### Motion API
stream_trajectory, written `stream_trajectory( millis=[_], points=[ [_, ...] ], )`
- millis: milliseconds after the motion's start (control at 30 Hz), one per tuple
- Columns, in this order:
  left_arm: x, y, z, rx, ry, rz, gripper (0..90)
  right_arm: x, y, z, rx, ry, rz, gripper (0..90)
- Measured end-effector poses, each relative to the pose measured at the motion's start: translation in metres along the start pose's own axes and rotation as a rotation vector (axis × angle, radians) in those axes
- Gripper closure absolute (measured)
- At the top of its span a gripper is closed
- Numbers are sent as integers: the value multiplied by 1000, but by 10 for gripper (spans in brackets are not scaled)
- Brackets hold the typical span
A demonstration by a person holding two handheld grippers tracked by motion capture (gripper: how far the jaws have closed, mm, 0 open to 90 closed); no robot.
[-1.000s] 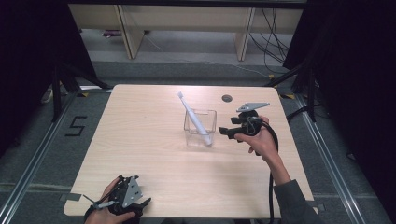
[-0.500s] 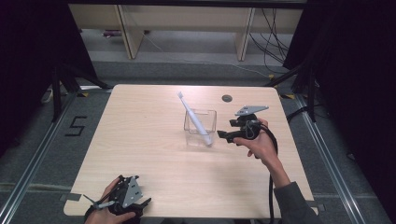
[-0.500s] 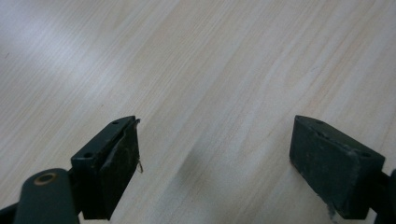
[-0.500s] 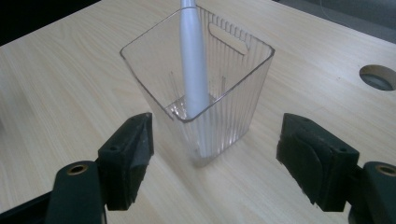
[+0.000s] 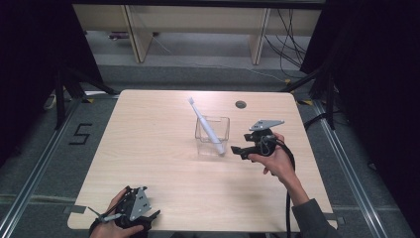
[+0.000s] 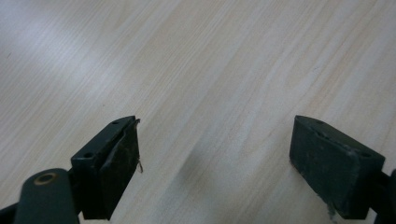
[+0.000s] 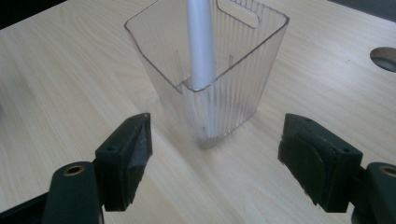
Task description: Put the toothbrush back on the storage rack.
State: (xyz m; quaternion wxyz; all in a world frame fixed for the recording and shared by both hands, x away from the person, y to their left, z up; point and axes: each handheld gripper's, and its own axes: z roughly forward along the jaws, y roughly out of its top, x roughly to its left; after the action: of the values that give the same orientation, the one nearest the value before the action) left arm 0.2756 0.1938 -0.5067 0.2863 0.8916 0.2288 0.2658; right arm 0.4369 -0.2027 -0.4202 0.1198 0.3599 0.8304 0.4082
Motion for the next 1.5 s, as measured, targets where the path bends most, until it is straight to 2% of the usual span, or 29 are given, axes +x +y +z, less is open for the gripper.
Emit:
stream_trajectory(
  millis=[100,133,200,267,300,333,367,433,467,500,533,567,600,633,667,700,767,833,867,933,967,1000,1033,1133,1167,1267,1367,1467,1500],
  points=[
    [0,1,0,-1,-13,0,155,2,-2,1,-10,9,-10,259],
    [0,1,-1,-4,-15,-1,155,3,-3,0,7,11,0,257],
    [0,1,-2,10,-22,3,155,6,-6,0,3,12,-12,257],
    [1,0,0,-2,-10,-2,155,5,-7,1,-4,15,-34,257],
    [0,0,1,0,13,2,155,8,-8,-1,8,17,-2,257],
    [0,0,1,0,8,2,155,6,-9,1,-2,23,-45,257],
    [0,0,0,-4,-1,-3,155,10,-11,0,5,17,-8,257],
    [0,0,0,0,-15,-1,155,9,-13,1,7,21,-24,257],
    [0,0,-1,5,-14,2,155,11,-14,1,8,21,-12,257],
    [0,-1,0,1,0,0,155,9,-15,2,7,21,-28,257],
    [0,-1,-1,0,-5,-5,155,12,-17,2,14,23,5,256],
    [0,-1,-1,1,-5,-4,155,9,-17,3,6,17,-42,256],
    [0,-1,-1,0,-4,-5,155,11,-19,4,10,23,-16,256],
    [0,-1,-2,2,-9,-4,155,11,-20,4,16,18,-15,256],
    [0,-1,-1,0,-10,-6,155,10,-22,6,19,24,-45,252],
    [0,-1,-1,-3,-6,-7,155,11,-24,6,14,9,-39,253],
    [0,-1,-1,3,-4,-5,155,13,-25,6,30,20,-29,253],
    [0,-1,-1,3,-1,-9,155,11,-27,7,24,26,-66,253],
    [1,-1,-1,2,2,-11,155,14,-29,7,24,21,-35,253],
    [0,-1,-1,-2,0,-9,155,16,-31,5,31,18,-35,253],
    [0,0,-1,-2,-5,-3,155,15,-31,5,21,10,-62,253],
    [0,0,0,4,3,3,155,17,-33,5,23,20,-38,253],
    [-1,-1,0,1,1,-1,155,15,-33,4,21,17,-68,253],
    [0,-1,-1,3,-2,-5,155,19,-36,2,35,18,-35,253],
    [0,-1,-1,1,0,-6,155,19,-37,3,24,19,-49,252],
    [0,-1,-1,2,-2,-4,155,18,-41,2,34,26,-65,253],
    [0,-1,0,3,7,2,155,19,-44,2,32,27,-66,252],
    [0,-1,-1,1,-2,-5,155,22,-47,0,43,17,-48,251],
    [0,-1,-1,1,-1,-6,155,21,-48,0,39,18,-60,251]
  ],
)
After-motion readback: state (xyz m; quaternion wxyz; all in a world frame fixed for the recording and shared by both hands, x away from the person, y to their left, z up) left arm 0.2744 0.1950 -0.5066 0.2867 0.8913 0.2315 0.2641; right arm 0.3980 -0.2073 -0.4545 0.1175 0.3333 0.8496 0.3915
